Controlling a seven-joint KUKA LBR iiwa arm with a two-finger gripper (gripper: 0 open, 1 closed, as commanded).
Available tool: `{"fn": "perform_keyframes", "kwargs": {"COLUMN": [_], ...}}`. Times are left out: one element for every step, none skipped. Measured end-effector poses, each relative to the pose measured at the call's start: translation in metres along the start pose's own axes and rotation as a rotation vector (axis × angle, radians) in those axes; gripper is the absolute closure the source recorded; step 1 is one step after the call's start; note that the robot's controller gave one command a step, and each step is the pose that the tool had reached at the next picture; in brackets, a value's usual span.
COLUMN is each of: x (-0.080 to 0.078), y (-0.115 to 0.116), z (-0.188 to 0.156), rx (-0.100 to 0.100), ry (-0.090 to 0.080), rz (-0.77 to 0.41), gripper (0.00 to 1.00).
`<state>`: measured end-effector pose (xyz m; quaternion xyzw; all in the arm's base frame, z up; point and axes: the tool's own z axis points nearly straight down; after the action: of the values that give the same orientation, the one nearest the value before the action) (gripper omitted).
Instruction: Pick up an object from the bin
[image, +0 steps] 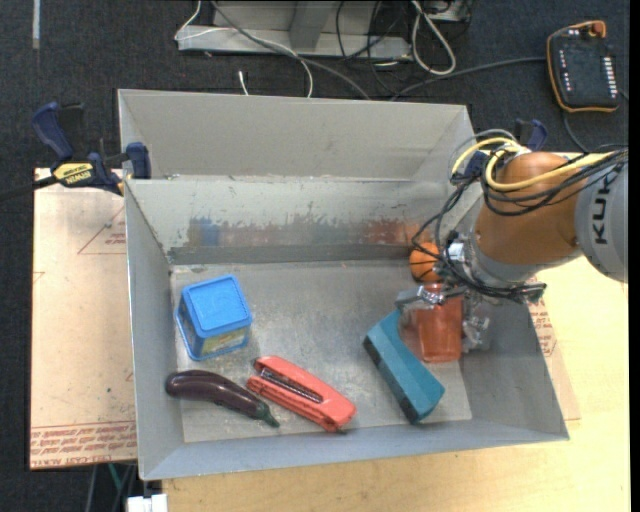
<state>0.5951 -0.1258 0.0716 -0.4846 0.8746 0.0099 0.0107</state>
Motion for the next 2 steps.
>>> {"fn": "perform_keyframes", "kwargs": {"x": [0.0006,0.0006], "y": [0.0085,0.0084], "z": [0.0001,0.0001], "rx": [-0.003,-0.002], "ry": [-0.002,-0.002], "rz": [-0.458,-0.458], "gripper": [1.00,1.00]}}
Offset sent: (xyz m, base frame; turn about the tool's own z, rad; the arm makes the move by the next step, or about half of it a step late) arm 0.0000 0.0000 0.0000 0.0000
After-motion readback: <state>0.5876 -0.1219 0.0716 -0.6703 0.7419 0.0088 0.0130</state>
